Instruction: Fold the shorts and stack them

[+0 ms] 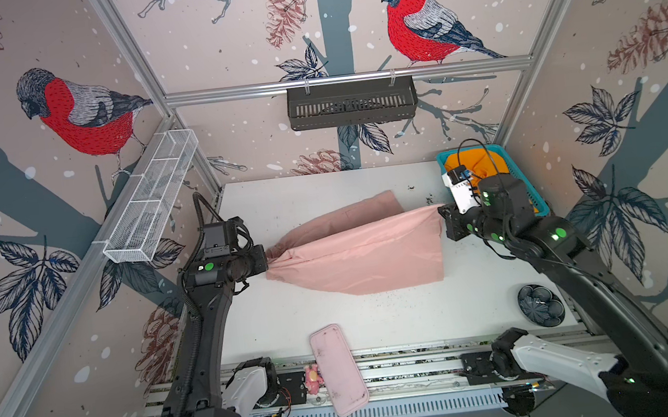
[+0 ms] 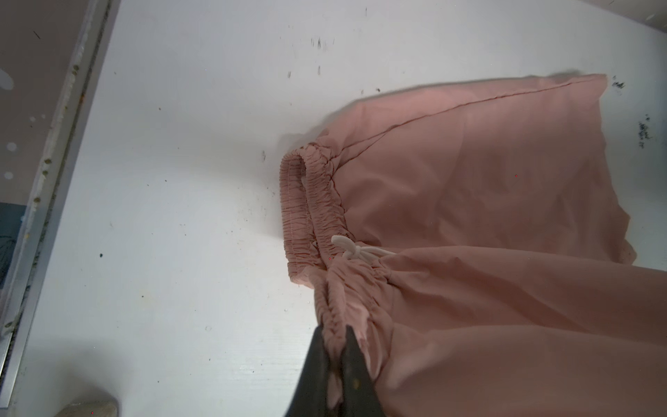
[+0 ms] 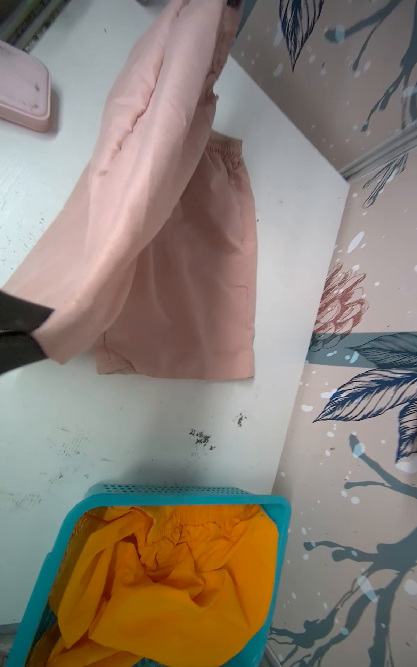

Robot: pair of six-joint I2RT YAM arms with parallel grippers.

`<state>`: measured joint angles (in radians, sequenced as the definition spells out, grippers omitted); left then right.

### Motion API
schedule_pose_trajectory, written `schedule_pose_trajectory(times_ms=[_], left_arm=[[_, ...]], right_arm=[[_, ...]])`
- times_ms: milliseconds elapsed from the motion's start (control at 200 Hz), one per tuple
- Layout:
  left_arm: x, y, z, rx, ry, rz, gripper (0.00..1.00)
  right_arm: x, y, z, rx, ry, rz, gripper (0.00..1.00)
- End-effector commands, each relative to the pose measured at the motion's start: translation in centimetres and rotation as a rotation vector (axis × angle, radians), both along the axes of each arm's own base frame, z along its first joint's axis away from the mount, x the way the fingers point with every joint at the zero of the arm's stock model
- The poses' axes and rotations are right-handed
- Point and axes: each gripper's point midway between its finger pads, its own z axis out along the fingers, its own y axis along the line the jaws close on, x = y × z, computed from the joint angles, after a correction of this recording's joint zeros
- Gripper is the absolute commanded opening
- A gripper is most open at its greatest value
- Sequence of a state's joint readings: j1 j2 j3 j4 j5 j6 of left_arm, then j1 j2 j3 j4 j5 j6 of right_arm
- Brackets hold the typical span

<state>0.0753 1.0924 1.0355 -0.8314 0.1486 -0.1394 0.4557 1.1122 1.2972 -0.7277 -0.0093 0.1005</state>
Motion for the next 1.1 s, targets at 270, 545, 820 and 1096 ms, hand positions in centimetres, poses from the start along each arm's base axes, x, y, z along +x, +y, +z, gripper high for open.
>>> schedule_pose_trajectory(times_ms=[270, 545, 820, 1096], left_arm=[[4.1, 2.7, -6.8, 0.094, 0.238, 0.068, 0.0], [8.1, 3.5, -10.1, 0.096, 0.339, 0.09, 0.0], [11.1, 4.1, -11.8, 0.101, 0.358, 0.116, 0.0], [14.2, 4.7, -10.4, 0.098, 0.261, 0.164, 0.26]], right_arm=[[11.4, 1.6, -6.4, -0.063, 0.148, 0.079, 0.01], [18.7, 3.5, -13.2, -0.069, 0.341, 0.164, 0.01], [23.2, 4.4, -16.6, -0.042, 0.362, 0.192, 0.01], [24.5, 5.4, -18.9, 0.026, 0.365, 0.22, 0.26]])
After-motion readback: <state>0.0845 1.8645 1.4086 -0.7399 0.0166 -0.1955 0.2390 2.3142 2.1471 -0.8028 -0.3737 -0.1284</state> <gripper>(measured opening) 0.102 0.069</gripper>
